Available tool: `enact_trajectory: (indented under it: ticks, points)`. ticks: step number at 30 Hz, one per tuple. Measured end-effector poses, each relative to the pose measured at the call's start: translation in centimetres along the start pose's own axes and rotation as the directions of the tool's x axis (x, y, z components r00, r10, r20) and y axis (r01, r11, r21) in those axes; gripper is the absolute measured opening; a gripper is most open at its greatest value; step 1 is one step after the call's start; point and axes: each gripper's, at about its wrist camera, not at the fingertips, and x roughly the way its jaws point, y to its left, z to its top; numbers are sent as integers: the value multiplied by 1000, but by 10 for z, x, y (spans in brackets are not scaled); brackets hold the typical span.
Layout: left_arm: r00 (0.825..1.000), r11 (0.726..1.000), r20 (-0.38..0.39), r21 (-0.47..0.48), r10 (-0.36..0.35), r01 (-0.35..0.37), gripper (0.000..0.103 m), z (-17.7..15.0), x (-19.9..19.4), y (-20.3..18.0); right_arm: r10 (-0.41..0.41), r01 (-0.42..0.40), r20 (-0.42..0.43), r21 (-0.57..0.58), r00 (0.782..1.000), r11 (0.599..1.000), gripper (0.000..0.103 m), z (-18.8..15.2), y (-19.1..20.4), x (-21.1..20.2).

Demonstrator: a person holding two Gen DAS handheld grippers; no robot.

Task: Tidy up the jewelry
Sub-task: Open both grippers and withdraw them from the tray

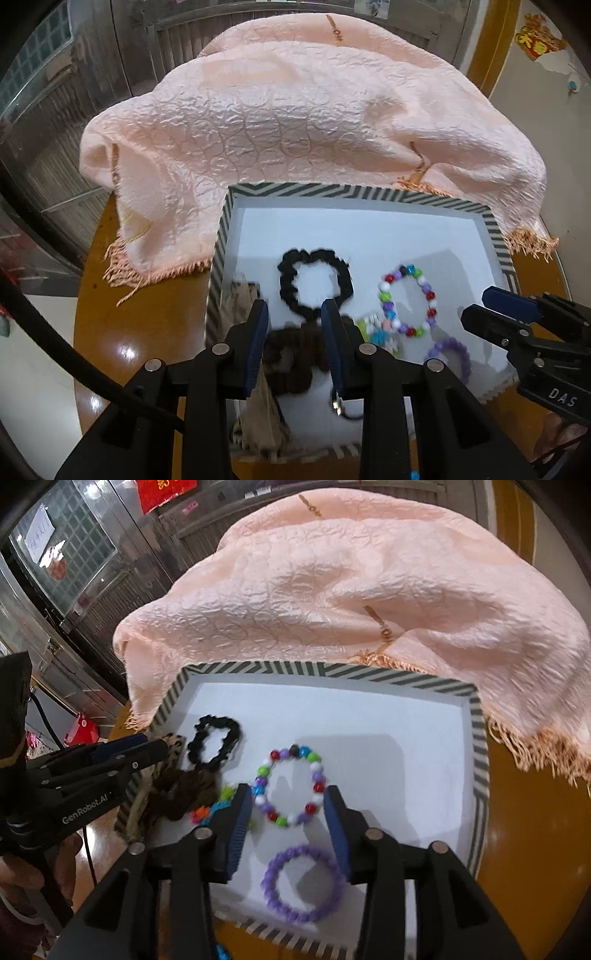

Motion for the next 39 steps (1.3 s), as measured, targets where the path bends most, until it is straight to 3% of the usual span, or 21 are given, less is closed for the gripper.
enact_trajectory:
  ticks: [17, 39]
  points:
    - [1000, 1000, 1, -28, -8, 8, 14, -69, -46, 2, -35, 35, 13, 15, 999, 999, 52, -64, 38, -48]
    - [999, 999, 10, 22, -40, 40, 14, -129, -83, -27, -123, 119, 47, 85, 991, 989, 58, -142, 36, -100]
